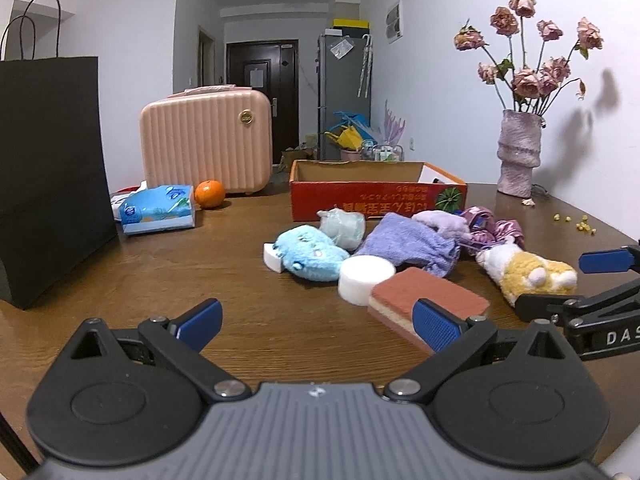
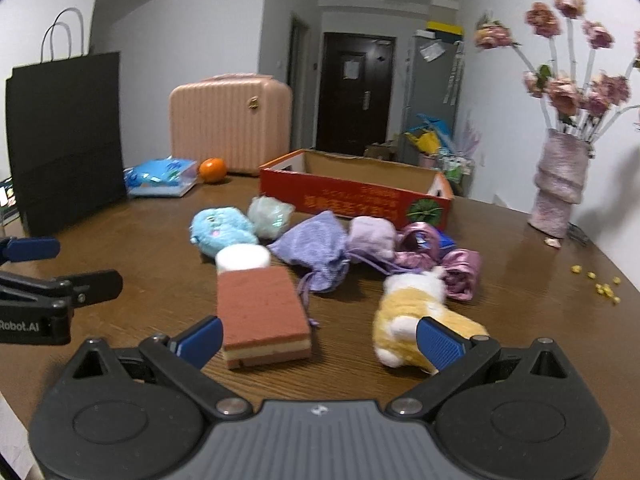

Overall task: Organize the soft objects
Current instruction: 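Lower the right gripper onto the red-and-tan sponge and close it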

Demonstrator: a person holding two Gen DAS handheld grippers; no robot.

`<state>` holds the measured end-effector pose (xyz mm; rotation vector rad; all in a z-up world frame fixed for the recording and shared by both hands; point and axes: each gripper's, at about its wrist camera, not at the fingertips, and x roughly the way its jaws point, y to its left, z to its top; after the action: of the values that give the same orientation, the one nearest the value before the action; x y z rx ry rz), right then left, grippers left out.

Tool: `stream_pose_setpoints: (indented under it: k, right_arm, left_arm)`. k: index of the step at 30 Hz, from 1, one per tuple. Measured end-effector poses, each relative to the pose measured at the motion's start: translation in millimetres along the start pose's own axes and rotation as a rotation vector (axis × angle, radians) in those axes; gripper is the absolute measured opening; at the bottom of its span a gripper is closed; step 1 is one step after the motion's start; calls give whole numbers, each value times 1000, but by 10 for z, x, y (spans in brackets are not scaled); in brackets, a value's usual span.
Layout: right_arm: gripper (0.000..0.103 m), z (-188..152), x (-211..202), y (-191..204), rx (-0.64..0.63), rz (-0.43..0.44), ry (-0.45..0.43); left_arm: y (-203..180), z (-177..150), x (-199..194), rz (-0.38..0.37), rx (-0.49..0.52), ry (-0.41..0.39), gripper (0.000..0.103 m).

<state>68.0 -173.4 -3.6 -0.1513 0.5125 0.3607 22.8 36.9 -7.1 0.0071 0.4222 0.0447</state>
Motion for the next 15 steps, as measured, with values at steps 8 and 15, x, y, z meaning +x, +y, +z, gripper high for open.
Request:
stream_pose_setpoints:
  k: [8,15]
  right_arm:
    - [103,103,400,196,-34,65,53]
    - [100,130,753,321,-66,95,118]
  left_arm:
    - [180,-48,116,26,-19,26,103]
    - [310,-97,192,30,-40,45,103]
